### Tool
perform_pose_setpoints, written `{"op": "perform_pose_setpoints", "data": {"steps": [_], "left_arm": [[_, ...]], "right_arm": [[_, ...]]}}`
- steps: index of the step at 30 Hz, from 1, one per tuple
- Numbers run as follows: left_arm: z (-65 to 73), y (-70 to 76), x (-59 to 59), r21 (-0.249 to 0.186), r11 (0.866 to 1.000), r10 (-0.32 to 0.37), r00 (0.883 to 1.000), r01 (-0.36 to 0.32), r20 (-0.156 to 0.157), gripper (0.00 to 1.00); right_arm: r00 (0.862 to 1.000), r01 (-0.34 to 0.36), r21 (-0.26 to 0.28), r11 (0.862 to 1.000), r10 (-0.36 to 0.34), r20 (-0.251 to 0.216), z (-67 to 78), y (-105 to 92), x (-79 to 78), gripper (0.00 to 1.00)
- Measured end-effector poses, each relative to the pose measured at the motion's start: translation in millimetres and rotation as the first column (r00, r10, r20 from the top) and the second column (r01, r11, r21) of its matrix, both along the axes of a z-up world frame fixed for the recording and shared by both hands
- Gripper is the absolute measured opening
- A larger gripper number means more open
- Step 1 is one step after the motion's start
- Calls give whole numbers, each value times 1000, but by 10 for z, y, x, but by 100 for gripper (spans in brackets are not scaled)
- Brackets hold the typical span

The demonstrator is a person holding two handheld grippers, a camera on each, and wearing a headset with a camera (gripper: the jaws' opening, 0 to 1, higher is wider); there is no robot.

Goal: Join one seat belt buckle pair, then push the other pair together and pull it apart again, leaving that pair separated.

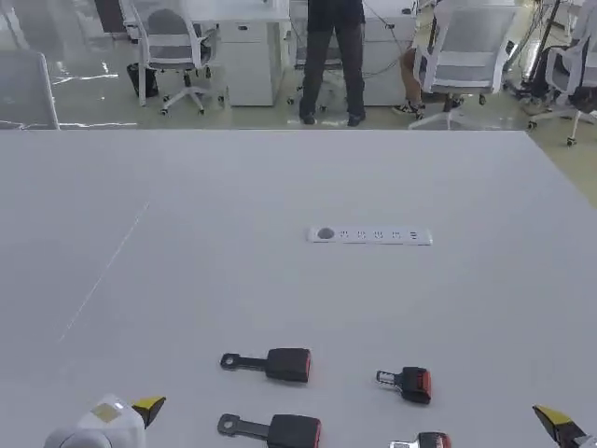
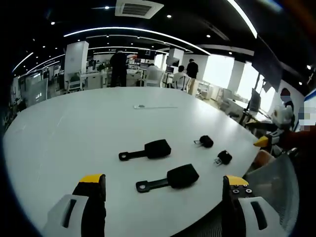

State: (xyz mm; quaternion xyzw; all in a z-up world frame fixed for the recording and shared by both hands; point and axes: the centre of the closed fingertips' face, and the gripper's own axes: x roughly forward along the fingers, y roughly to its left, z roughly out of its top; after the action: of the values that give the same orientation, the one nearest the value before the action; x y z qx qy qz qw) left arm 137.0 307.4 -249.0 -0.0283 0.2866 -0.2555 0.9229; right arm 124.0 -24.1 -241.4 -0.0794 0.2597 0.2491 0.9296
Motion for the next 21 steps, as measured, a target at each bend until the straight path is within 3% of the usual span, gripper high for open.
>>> {"op": "perform_pose_setpoints", "data": {"steps": [21], "left_arm": [[65,-27,-45,14,1000,-15,1000,15,-4,100]], "right_arm": [[1000,-2,4,1000,2,-7,-34,49,28,99]]}}
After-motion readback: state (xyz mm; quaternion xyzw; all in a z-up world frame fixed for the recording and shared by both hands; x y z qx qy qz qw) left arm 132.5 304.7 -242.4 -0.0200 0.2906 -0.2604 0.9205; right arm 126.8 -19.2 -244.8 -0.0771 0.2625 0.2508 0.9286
